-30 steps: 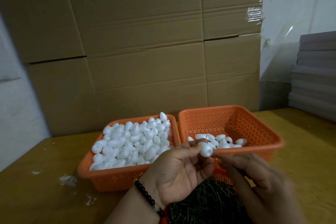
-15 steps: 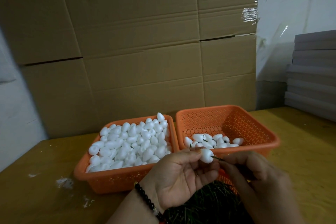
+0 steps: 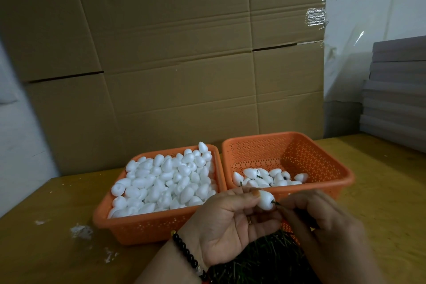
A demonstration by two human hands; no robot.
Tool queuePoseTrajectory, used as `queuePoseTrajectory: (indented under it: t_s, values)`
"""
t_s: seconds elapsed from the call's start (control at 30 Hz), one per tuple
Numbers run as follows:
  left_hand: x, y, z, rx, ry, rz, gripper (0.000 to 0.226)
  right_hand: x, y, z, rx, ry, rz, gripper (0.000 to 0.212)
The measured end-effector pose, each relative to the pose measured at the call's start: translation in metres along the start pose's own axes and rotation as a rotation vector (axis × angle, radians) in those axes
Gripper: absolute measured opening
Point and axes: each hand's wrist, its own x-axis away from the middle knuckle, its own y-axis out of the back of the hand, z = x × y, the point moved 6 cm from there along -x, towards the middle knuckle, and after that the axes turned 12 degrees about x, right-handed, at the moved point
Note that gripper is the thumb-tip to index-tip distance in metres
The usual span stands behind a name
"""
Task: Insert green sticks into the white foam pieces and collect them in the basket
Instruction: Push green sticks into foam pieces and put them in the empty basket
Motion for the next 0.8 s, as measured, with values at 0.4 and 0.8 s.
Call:
queuePoseTrajectory:
  t_s: [0.4,0.8]
  values:
    - [0.0005,-0.002,0.0009,-0.002,-0.034,-0.02,0.014,-0.0041,0.0004,0.0028,-0.025,0.016,0.018,0.022]
    - [0.0009,-0.0049,0.0025,0.008,-0.029,-0.001,0.022,-0.0039,0.0,0.0014,-0.008,0.014,0.009,0.022]
